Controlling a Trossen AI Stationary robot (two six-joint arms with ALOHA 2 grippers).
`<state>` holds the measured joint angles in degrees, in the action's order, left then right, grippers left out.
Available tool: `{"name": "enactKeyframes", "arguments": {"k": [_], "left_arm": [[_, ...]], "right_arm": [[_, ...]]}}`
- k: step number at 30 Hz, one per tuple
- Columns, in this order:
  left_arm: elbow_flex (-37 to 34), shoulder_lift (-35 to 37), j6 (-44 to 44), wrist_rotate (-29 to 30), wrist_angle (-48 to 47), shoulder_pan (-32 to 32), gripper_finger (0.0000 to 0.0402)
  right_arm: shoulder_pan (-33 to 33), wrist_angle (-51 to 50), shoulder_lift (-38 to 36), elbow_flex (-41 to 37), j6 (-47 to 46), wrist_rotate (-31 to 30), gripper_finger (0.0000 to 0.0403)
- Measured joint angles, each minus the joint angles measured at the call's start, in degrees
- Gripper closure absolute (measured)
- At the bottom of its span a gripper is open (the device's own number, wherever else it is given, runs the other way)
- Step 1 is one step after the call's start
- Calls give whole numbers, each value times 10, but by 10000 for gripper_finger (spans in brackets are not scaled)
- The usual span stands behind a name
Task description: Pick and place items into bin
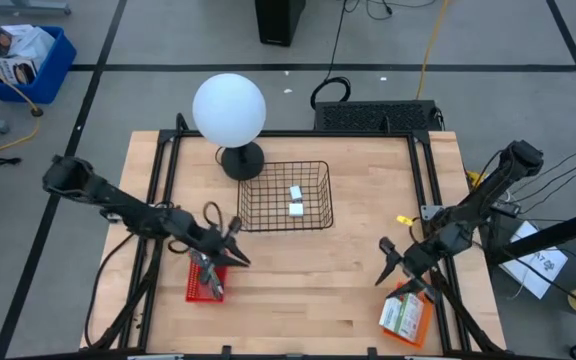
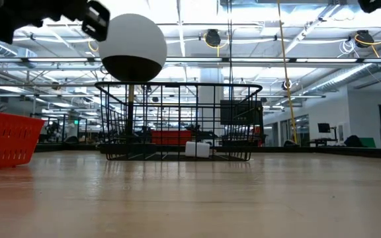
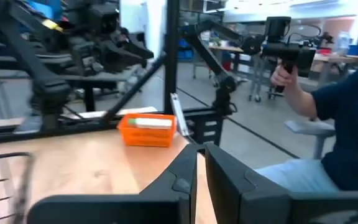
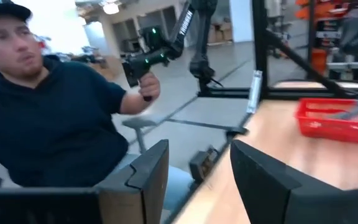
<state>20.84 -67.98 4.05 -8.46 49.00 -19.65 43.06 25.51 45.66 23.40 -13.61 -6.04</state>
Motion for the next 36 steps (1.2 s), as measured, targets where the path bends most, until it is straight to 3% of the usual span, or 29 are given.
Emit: {"name": "enactKeyframes", "arguments": {"k": [4, 12, 17, 22, 28, 36], "left_arm": [[-33, 105, 4, 6, -88, 26, 364], [-35, 330, -20, 26, -304, 53, 364], [-34, 404, -27, 61, -399, 53, 364], [-62, 429, -34, 68, -409, 53, 364], [-125, 472, -28, 75, -348, 53, 364], [-173, 523, 0, 86, -347, 55, 364]], "right_arm": [[0, -100, -97, 0, 14, -30, 241], [0, -208, -237, 0, 54, -55, 237], [0, -319, -299, 0, 46, -106, 238], [0, -339, -357, -31, 44, -118, 236], [0, -364, -456, -87, 41, -118, 239], [-10, -372, -456, -89, 67, -103, 236]]}}
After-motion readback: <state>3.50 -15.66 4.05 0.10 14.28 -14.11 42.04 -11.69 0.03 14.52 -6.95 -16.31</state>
